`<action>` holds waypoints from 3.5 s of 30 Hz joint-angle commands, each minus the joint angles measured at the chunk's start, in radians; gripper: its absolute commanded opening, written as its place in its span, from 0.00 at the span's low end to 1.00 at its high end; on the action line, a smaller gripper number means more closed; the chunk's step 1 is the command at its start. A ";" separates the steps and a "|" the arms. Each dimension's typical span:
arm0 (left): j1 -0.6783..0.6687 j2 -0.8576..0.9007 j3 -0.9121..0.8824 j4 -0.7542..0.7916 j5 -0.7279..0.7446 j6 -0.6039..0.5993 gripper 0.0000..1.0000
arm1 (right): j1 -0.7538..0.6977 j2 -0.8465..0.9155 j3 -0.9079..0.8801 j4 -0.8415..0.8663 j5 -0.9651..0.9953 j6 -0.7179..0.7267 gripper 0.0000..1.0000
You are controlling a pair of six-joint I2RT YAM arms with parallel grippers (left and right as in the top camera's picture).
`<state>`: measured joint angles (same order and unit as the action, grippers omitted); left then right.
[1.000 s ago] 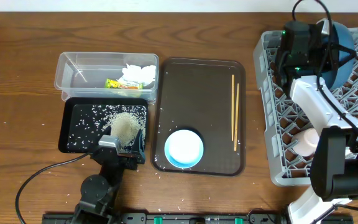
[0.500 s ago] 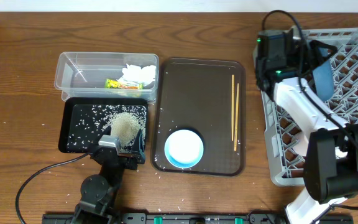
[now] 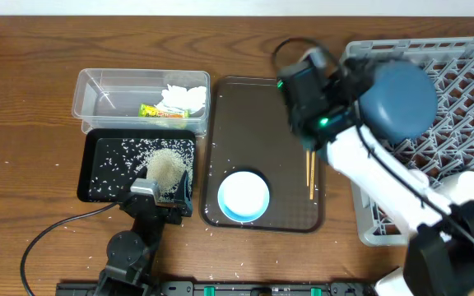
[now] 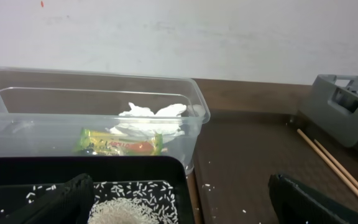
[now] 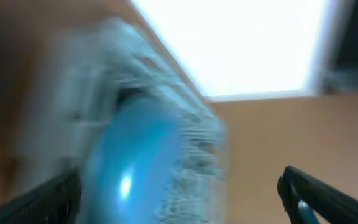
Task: Sort waste into correct bins and load items into the dishwasher rack
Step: 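Move right gripper to the white bowl on the brown tray and grasp it, then carry the white bowl to the rack and set it in with right gripper, then reach right gripper to the chopsticks on the brown tray and grasp one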
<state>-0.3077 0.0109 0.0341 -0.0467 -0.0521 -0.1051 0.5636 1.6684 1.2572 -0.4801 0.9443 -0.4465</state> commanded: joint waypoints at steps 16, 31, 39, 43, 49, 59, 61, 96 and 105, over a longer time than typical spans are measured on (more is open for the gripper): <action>0.005 -0.007 -0.030 -0.019 -0.009 -0.005 0.92 | 0.053 0.049 -0.007 -0.376 -1.284 0.685 0.56; 0.005 -0.007 -0.030 -0.019 -0.009 -0.005 0.92 | 0.066 0.185 -0.026 -0.372 -1.179 0.768 0.01; 0.005 -0.007 -0.030 -0.019 -0.009 -0.005 0.92 | -0.053 -0.022 0.000 -0.365 -0.759 0.773 0.01; 0.005 -0.007 -0.030 -0.019 -0.009 -0.005 0.92 | -0.113 -0.152 0.000 -0.341 -0.307 0.771 0.01; 0.005 -0.007 -0.030 -0.019 -0.009 -0.005 0.92 | -0.202 -0.231 0.000 -0.197 0.230 0.690 0.01; 0.005 -0.007 -0.030 -0.019 -0.009 -0.005 0.92 | -0.478 -0.102 0.000 0.130 0.438 0.237 0.01; 0.005 -0.007 -0.030 -0.019 -0.009 -0.005 0.92 | -0.557 -0.061 0.000 0.133 0.440 0.206 0.01; 0.005 -0.007 -0.030 -0.019 -0.009 -0.005 0.92 | -0.565 0.334 0.000 0.636 0.436 -0.290 0.58; 0.005 -0.007 -0.030 -0.019 -0.009 -0.005 0.92 | -0.444 0.235 0.000 0.628 0.359 -0.272 0.93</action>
<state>-0.3077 0.0109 0.0341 -0.0463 -0.0521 -0.1051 0.0685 1.9846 1.2499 0.1516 1.3468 -0.7406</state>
